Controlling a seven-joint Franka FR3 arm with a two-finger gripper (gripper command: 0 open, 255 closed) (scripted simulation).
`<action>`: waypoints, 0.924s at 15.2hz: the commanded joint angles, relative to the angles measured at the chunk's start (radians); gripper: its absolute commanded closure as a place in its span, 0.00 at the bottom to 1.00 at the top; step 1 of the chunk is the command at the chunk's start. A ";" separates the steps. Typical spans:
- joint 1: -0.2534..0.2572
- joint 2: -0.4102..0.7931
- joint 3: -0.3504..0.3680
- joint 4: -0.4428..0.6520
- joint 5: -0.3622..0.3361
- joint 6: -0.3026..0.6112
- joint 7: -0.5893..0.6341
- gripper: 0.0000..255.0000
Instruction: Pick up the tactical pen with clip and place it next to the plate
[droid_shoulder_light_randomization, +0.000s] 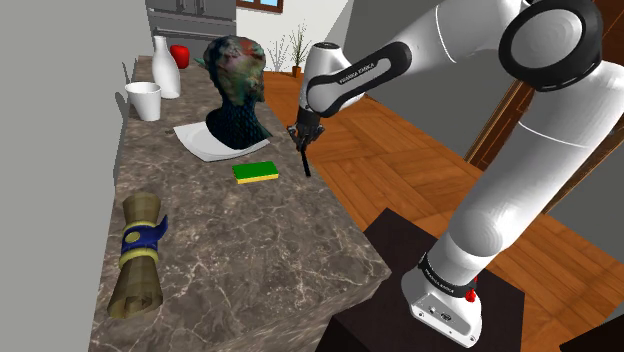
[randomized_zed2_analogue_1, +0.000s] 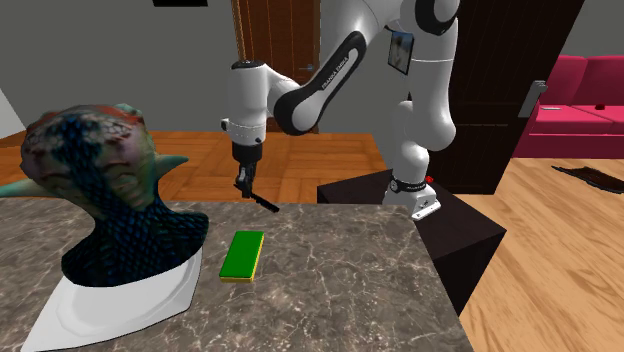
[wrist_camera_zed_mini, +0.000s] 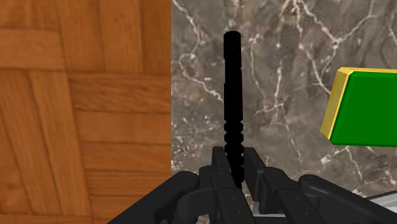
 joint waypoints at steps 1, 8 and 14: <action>0.000 0.015 -0.001 -0.011 -0.007 0.025 0.006 1.00; 0.003 0.079 -0.007 -0.037 -0.041 0.113 0.035 1.00; 0.003 0.085 -0.008 -0.038 -0.044 0.121 0.037 1.00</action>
